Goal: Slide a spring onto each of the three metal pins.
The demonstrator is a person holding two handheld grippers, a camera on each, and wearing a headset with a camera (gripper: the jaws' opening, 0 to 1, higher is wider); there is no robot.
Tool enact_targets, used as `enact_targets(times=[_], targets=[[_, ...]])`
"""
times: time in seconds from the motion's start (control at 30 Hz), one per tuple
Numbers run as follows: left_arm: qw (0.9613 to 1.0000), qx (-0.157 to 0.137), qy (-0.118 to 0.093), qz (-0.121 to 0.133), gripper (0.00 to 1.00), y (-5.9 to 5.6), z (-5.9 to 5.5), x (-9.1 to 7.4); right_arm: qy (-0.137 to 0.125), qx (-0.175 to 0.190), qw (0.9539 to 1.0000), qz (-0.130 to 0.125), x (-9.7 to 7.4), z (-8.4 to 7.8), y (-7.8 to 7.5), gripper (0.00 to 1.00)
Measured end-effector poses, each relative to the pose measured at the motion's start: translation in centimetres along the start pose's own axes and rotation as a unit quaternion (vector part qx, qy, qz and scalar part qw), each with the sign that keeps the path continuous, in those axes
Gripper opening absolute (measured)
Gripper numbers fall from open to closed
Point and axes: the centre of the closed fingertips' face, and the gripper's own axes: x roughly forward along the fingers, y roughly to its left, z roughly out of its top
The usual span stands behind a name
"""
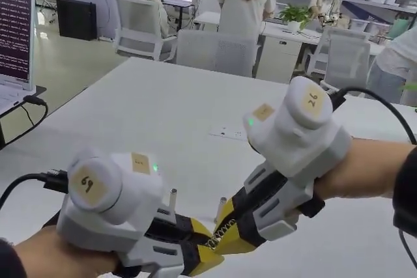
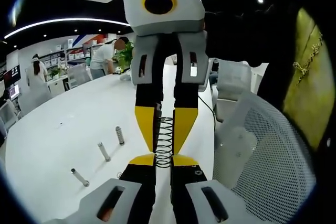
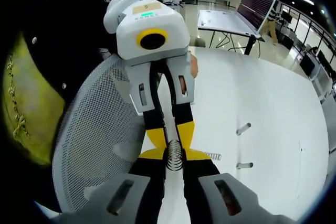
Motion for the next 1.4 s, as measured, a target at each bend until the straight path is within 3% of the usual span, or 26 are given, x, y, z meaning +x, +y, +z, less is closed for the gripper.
enact_targets(times=[0.8, 1.1, 1.4], targets=[[1.0, -0.002, -0.004, -0.001, 0.06, 0.07, 0.03, 0.29, 0.026, -0.006, 0.9996, 0.002, -0.25, -0.32, -0.21, 0.08], [0.9998, -0.018, -0.008, 0.0, 0.16, 0.14, 0.05, 0.18, 0.032, -0.005, 0.9995, 0.0, -0.42, -0.58, -0.34, 0.08], [0.9992, -0.039, -0.006, 0.009, 0.38, 0.6, -0.31, -0.24, 0.035, -0.004, 0.9994, -0.003, -0.56, -0.79, -0.53, 0.08]])
